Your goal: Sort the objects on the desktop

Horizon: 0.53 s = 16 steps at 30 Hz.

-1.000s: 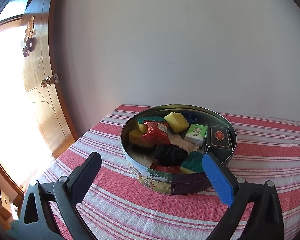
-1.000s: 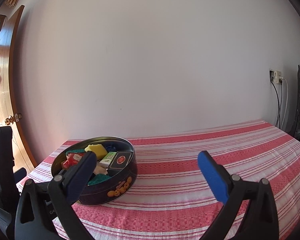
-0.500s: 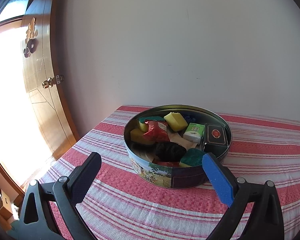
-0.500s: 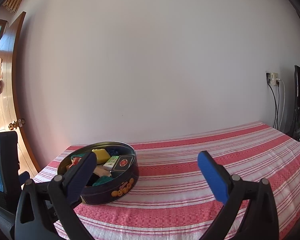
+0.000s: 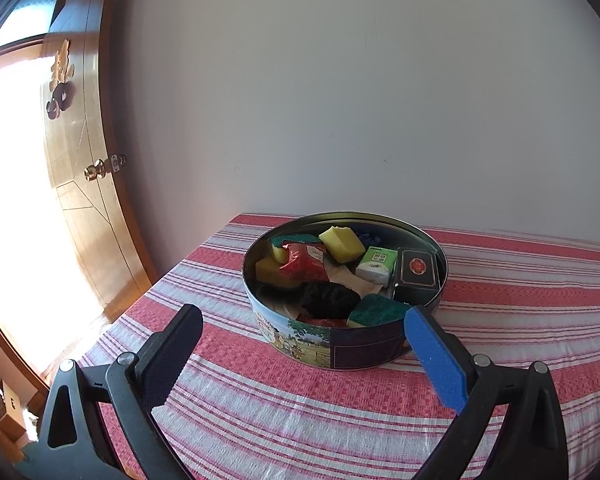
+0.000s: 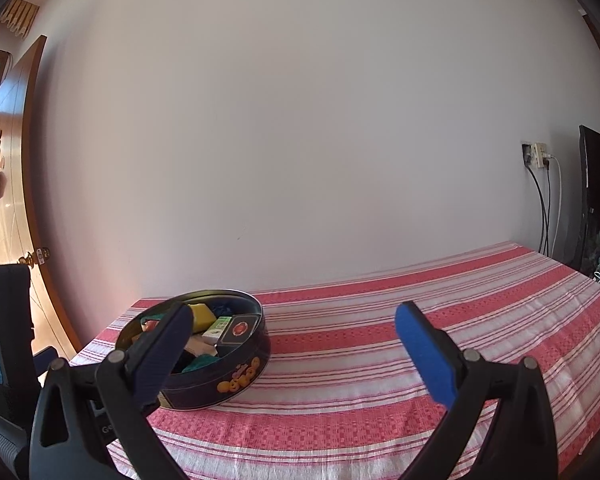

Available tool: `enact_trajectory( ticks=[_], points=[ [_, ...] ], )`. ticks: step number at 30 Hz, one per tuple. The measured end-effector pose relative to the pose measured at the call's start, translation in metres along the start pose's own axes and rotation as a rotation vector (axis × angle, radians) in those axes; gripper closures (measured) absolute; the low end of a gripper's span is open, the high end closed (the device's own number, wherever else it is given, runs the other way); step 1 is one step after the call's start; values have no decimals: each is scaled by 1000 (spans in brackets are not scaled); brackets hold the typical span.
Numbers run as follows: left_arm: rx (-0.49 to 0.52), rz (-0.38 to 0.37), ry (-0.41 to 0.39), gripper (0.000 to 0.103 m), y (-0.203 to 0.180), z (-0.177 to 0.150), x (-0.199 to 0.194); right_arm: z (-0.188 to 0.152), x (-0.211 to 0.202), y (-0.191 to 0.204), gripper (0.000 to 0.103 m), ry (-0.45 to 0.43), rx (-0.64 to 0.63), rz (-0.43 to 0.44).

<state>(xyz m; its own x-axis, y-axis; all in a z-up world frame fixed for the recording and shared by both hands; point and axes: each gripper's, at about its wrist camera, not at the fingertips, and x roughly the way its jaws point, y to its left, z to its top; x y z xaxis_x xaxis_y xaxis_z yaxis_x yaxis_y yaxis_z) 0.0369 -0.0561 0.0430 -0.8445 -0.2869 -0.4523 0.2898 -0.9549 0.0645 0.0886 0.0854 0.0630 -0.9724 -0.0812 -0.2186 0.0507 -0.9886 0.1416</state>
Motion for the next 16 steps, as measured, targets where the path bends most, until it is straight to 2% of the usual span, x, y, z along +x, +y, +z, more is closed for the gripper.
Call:
enact_trajectory(
  ticks=[8, 16],
  points=[
    [18, 0, -1, 1, -6, 0, 0, -1, 4, -9, 0, 7, 20, -7],
    [26, -11, 32, 1, -12, -2, 11, -4, 20, -24, 0, 56, 43, -64]
  ],
)
